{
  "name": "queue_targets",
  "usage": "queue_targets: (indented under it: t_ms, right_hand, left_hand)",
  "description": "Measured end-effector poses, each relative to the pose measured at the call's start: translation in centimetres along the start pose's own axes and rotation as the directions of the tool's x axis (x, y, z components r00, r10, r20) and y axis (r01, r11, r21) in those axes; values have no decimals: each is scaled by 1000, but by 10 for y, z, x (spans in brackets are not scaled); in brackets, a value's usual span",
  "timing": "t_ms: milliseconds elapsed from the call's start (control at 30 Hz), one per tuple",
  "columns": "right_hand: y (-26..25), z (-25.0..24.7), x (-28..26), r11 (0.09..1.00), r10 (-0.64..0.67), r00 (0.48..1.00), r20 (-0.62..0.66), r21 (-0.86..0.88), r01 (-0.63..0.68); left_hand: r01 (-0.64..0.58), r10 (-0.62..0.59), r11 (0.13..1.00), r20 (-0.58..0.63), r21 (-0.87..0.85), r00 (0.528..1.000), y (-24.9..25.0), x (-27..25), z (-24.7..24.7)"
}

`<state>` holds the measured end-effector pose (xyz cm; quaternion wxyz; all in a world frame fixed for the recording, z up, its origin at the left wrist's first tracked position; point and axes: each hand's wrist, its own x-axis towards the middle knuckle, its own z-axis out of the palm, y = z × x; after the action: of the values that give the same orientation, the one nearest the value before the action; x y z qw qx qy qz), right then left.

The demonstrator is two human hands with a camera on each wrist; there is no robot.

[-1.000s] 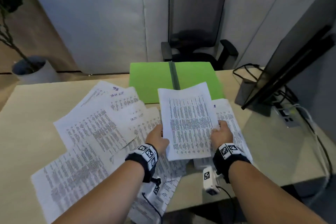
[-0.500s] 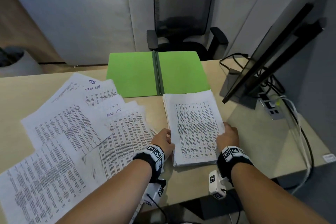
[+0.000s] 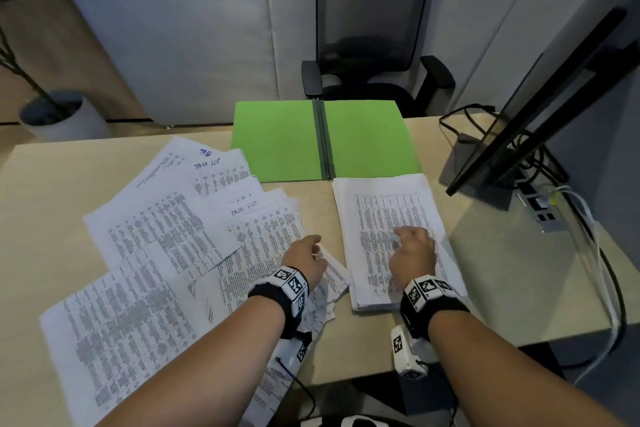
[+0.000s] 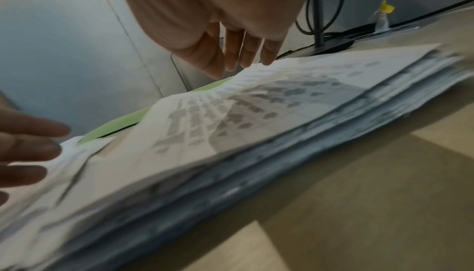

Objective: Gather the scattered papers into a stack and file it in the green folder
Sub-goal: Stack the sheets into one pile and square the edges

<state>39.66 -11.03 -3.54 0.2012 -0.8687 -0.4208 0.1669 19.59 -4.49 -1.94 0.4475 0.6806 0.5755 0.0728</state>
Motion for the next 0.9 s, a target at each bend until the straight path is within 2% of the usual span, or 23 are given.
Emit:
queue_targets:
  t_ms: [267,333,400,467,567,667,700,733,900]
  right_hand:
    - [-64,48,-35,982,-190,976,107,14,190]
    - [-79,60,-42,977,-213,963,163,10,215]
    - [-93,70,-45,974,-219,955,200,-4,225]
    - [-105,78,-47,978,-190,952,242,-33,204]
    - [-114,86,-48,979,-76,940,332,-154,133]
    - [-123,95,-56,927,-55,942,332,-333,172]
    - [-127,99,-60,922,-65,944,324,-343,181]
    - [-131,104,-64,921,-78,945,319,-340,191]
    - [-145,116,-71,950,-170,943,287,-207,234]
  left_hand:
    - [108,-107,994,-119,6,987,-70,-26,-65]
    - [166,-161,986,-175,14,971,-98,-34,-86]
    - [272,-259,962,-256,15,931,-129,-41,-110]
    - [440,-402,896,-318,56,859,-159,-52,-136]
    - [667,-612,744,-380,20,694,-205,-76,-170]
    - [795,-762,597,-385,-107,521,-240,-103,-192]
    - [807,-787,572,-373,-145,491,-248,-109,-198]
    - [807,-796,567,-365,-166,483,-256,-111,-203]
    - [734,-754,643,-350,-218,556,-269,-107,-215]
